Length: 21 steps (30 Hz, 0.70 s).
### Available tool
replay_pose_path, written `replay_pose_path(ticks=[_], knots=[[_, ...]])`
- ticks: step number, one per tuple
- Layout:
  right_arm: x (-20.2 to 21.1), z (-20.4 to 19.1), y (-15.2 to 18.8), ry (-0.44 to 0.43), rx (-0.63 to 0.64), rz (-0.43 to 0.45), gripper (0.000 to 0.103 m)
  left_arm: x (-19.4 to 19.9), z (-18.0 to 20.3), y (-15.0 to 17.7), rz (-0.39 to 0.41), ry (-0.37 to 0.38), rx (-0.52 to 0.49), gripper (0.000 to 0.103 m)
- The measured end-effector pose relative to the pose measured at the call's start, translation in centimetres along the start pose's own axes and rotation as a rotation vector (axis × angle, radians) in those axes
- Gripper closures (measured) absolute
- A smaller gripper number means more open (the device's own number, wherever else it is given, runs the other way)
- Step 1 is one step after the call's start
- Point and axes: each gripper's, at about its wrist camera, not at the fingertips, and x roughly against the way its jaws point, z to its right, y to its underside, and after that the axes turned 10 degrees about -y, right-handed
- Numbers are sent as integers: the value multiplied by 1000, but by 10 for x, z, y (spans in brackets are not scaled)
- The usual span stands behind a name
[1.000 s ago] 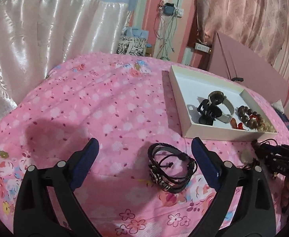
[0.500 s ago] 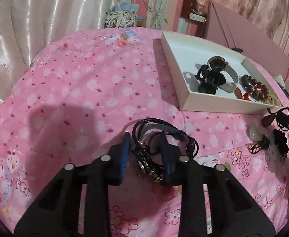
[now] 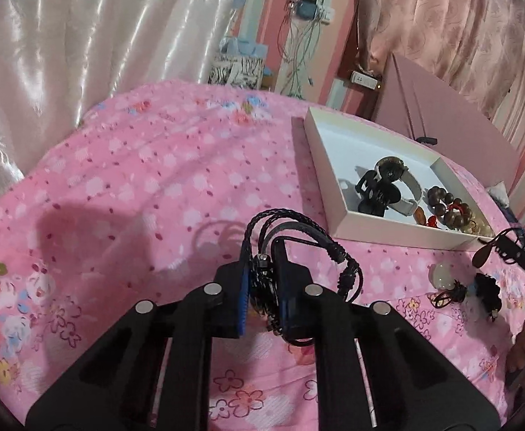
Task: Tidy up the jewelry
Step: 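Lower the braided bracelet into the white tray and open the left tool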
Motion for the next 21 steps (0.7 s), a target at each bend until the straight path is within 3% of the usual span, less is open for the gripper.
replay_pose_path(ticks=[5, 11, 16, 21], knots=[[13, -18, -18, -20, 61, 2, 88, 23, 11, -20, 28, 30, -18, 92], [30, -26, -68, -42, 123, 64, 88, 52, 55, -79, 158, 26, -90, 92], [19, -23, -105, -54, 126, 106, 88, 37, 94, -119, 216, 27, -104, 92], [-21, -13, -108, -21, 137, 70, 88, -2, 112, -117, 196, 26, -74, 92]])
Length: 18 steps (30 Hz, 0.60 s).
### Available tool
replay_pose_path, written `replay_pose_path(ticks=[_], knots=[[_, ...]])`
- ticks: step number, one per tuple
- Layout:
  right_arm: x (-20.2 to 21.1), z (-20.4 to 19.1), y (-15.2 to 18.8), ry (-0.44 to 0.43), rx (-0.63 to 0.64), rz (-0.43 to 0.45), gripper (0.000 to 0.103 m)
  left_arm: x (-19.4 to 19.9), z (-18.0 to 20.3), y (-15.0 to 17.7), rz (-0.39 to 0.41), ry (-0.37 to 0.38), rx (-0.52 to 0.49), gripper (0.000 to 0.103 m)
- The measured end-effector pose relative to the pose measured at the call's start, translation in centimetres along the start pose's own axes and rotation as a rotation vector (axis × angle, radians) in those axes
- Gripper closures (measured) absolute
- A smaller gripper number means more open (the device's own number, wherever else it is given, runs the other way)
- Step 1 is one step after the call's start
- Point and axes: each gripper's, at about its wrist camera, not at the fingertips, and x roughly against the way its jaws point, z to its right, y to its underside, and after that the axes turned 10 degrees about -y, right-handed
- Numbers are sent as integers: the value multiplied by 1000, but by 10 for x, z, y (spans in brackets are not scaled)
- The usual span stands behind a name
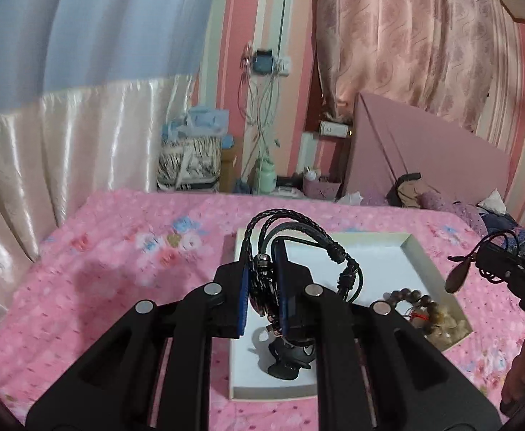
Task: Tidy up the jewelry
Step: 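Lower the braided bracelet into the white tray and open the left tool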
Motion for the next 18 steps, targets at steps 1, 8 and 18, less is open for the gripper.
replay_pose_path(ticks=[1, 8, 18], knots=[[-5, 1, 4, 0, 0, -5, 88, -9, 2, 9, -10, -4, 0, 92], [-32, -6, 36, 56, 56, -63, 88, -32, 14, 34, 28, -28, -78, 92], [-40, -4, 44, 40, 37, -97, 88, -51, -4, 42, -48, -49, -32, 92]])
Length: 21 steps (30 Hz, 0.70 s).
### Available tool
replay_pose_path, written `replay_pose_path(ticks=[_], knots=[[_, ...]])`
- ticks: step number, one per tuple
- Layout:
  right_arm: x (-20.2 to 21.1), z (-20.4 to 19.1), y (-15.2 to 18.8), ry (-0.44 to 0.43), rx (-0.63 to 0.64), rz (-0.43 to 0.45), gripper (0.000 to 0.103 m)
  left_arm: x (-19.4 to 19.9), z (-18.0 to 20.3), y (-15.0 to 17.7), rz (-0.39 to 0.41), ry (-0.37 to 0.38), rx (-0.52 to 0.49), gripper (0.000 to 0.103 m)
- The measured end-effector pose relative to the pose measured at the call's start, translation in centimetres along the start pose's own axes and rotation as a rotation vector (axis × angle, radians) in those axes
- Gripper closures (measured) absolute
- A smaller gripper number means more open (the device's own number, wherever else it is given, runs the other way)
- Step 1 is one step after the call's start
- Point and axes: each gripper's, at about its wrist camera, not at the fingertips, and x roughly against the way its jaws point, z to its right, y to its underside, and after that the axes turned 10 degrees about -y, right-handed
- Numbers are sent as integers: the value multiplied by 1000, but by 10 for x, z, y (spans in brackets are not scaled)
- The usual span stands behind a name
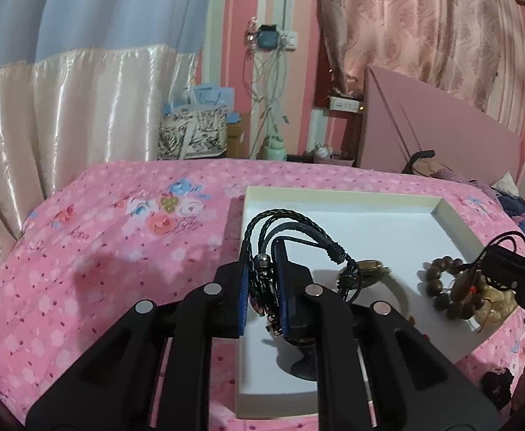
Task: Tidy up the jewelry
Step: 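Lower the braided bracelet into the white tray and open the left tool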
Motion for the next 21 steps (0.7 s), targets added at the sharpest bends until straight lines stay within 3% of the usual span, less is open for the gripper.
replay_pose_path(ticks=[16, 21], knots=[[-20, -2, 12, -24, 0, -74, 88, -21, 7, 16, -118, 22, -23, 91], [-27, -1, 15, -20, 4, -93, 88, -23, 15, 19, -135, -4, -44, 91]])
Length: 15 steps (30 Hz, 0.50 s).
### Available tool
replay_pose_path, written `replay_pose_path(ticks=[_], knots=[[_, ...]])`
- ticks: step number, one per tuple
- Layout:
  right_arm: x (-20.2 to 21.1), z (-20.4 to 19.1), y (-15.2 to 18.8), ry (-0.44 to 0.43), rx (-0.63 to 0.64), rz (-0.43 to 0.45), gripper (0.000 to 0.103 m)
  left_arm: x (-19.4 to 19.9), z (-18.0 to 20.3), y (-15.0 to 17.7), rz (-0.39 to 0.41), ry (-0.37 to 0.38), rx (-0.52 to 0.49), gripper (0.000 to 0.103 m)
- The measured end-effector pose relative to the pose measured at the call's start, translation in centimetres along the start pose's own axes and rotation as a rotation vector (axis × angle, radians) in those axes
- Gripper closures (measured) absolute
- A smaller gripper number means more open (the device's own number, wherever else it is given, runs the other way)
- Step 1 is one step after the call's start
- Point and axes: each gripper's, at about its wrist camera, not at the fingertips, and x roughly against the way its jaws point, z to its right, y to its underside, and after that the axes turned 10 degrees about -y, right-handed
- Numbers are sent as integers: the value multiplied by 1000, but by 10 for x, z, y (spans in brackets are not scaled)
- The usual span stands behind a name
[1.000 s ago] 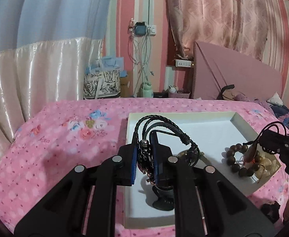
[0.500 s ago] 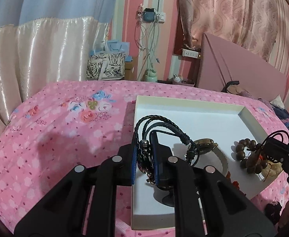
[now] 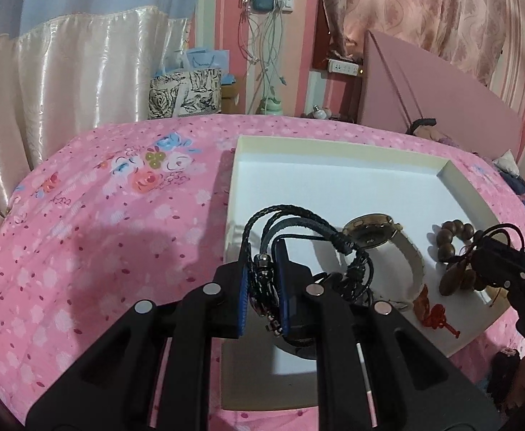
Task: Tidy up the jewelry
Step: 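Lower the braided bracelet into the white tray and open the left tool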
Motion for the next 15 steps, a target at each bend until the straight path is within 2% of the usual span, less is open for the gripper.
replay_pose_path(ticks=[3, 15], knots=[[-1, 2, 0, -4, -9, 0, 88, -3, -4, 0, -19, 4, 15, 91], [-3, 2, 3, 0, -10, -3, 87, -4, -6, -1, -11, 14, 9, 91]])
